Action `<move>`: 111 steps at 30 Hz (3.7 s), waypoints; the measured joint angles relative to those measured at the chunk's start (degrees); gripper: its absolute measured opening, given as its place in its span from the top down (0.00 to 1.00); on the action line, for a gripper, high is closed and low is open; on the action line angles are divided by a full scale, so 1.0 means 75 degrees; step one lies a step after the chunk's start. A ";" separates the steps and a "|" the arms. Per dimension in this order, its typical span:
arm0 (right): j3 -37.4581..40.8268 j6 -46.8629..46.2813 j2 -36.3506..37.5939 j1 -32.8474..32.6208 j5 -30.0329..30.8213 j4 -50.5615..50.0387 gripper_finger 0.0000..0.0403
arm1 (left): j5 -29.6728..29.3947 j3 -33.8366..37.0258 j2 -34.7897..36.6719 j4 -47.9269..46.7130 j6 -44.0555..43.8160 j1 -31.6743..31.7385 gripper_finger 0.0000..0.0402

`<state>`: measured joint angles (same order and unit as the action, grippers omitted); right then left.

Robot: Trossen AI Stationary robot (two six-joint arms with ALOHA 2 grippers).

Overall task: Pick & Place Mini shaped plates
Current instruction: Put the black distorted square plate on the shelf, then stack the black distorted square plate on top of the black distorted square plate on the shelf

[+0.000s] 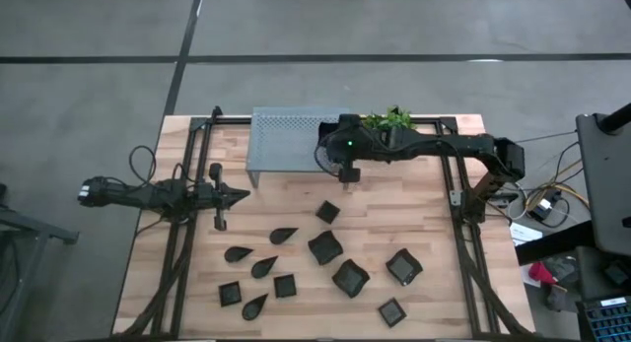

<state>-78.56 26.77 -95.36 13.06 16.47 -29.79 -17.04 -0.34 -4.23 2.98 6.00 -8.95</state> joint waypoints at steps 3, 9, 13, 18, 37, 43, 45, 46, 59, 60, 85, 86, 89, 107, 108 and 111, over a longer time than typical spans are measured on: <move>0.0000 0.0125 -0.0002 0.0024 0.0012 0.0004 0.98 | 0.0000 0.0000 0.0000 0.0000 0.0000 0.0002 1.00; 0.0000 0.0487 -0.0005 0.0015 0.0007 0.0007 0.98 | 0.0000 0.0000 0.0002 0.0000 0.0000 0.0003 1.00; 0.0000 0.0528 -0.0005 0.0018 0.0009 0.0007 0.98 | 0.0000 0.0000 0.0002 0.0000 0.0000 0.0000 1.00; 0.0000 0.0576 -0.0005 0.0018 0.0046 0.0012 0.98 | 0.0001 0.0000 0.0000 0.0000 0.0000 0.0000 1.00; 0.0017 0.0358 -0.0008 0.0046 0.0145 0.0010 0.85 | 0.0000 0.0000 0.0002 0.0000 0.0000 0.0003 1.00; 0.0020 0.0200 0.0171 -0.0103 0.0454 0.0000 0.74 | 0.0000 0.0000 0.0002 0.0000 0.0000 0.0001 1.00; 0.0020 -0.0076 0.0298 -0.0223 0.0448 0.0004 0.72 | 0.0001 0.0000 0.0003 0.0000 0.0000 0.0000 1.00; 0.0020 -0.0244 0.0354 -0.0299 0.0432 -0.0010 0.71 | 0.0000 0.0000 0.0002 0.0000 0.0000 0.0003 1.00; 0.0020 -0.1832 0.0706 -0.1987 0.0341 -0.1650 0.71 | 0.0001 0.0000 0.0003 0.0000 0.0000 0.0003 1.00; 0.0020 -0.2186 0.0706 -0.2140 0.0338 -0.1910 0.72 | 0.0000 0.0000 0.0000 0.0000 0.0000 0.0000 1.00; 0.0148 -1.0792 0.0442 -0.5916 -0.1385 -0.3637 0.81 | 0.0000 0.0000 0.0000 0.0000 -0.0001 0.0003 1.00; 0.0204 -1.1119 0.0444 -0.6049 -0.1321 -0.3638 0.79 | 0.0000 0.0000 0.0000 0.0000 0.0000 0.0002 1.00; 0.0385 -1.2018 0.0441 -0.6447 -0.1171 -0.3591 0.74 | 0.0000 0.0000 -0.0003 0.0000 0.0000 0.0002 1.00; 0.0586 -1.3361 -0.1170 -0.7105 -0.1635 -0.3635 0.68 | 0.0000 0.0000 -0.0015 0.0003 0.0000 0.0001 1.00; 0.0586 -1.3363 -0.1229 -0.7105 -0.1654 -0.3642 0.68 | 0.0001 0.0000 -0.0015 0.0003 0.0000 0.0002 1.00; 0.0583 -1.3351 -0.1379 -0.7105 -0.1660 -0.3669 0.67 | 0.0001 0.0000 -0.0018 0.0003 -0.0001 0.0002 1.00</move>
<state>-74.19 -73.36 -105.70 -40.23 4.01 -57.31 -17.03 -0.34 -4.36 3.01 5.99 -8.94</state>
